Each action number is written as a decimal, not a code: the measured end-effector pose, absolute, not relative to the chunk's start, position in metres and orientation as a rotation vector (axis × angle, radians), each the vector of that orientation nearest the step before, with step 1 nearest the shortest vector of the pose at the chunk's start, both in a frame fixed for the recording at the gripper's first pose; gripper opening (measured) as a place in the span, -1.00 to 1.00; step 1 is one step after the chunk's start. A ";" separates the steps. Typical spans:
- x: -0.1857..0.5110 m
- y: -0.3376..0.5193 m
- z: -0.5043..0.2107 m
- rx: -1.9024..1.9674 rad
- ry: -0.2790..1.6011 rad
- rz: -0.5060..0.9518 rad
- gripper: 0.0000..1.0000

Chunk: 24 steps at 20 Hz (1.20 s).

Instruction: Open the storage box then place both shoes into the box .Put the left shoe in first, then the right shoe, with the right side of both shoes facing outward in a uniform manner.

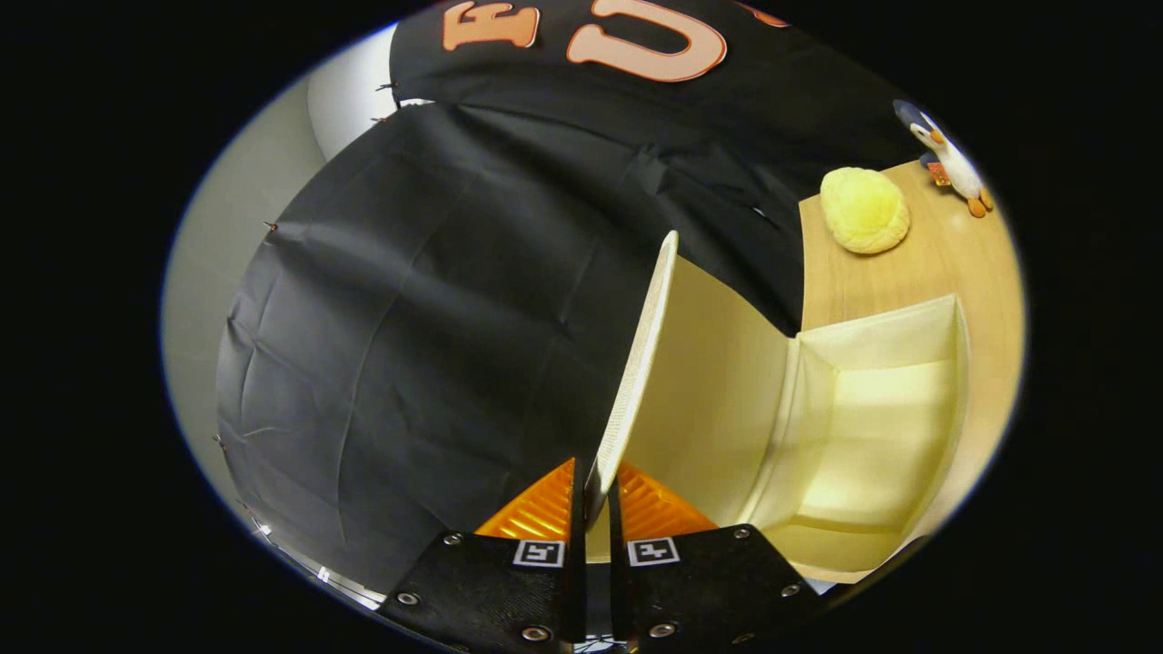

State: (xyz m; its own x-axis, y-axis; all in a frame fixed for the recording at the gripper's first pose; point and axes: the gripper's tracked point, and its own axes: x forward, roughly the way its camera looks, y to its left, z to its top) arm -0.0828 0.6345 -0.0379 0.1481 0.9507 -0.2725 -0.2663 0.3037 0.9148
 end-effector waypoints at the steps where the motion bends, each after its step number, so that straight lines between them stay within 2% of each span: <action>1: -0.081 0.652 -0.039 0.833 1.058 1.029 -0.78; 4: -0.076 0.691 -0.046 0.818 1.094 0.973 -0.76; 7: -0.084 0.704 -0.037 0.775 1.062 0.975 -0.01; 9: -0.085 0.702 -0.036 0.762 1.048 0.983 0.27; 11: -0.083 0.687 -0.041 0.736 1.037 0.962 0.40; 13: -0.077 0.660 -0.053 0.701 1.024 0.930 0.49; 24: -0.035 0.456 -0.131 0.415 0.879 0.657 0.58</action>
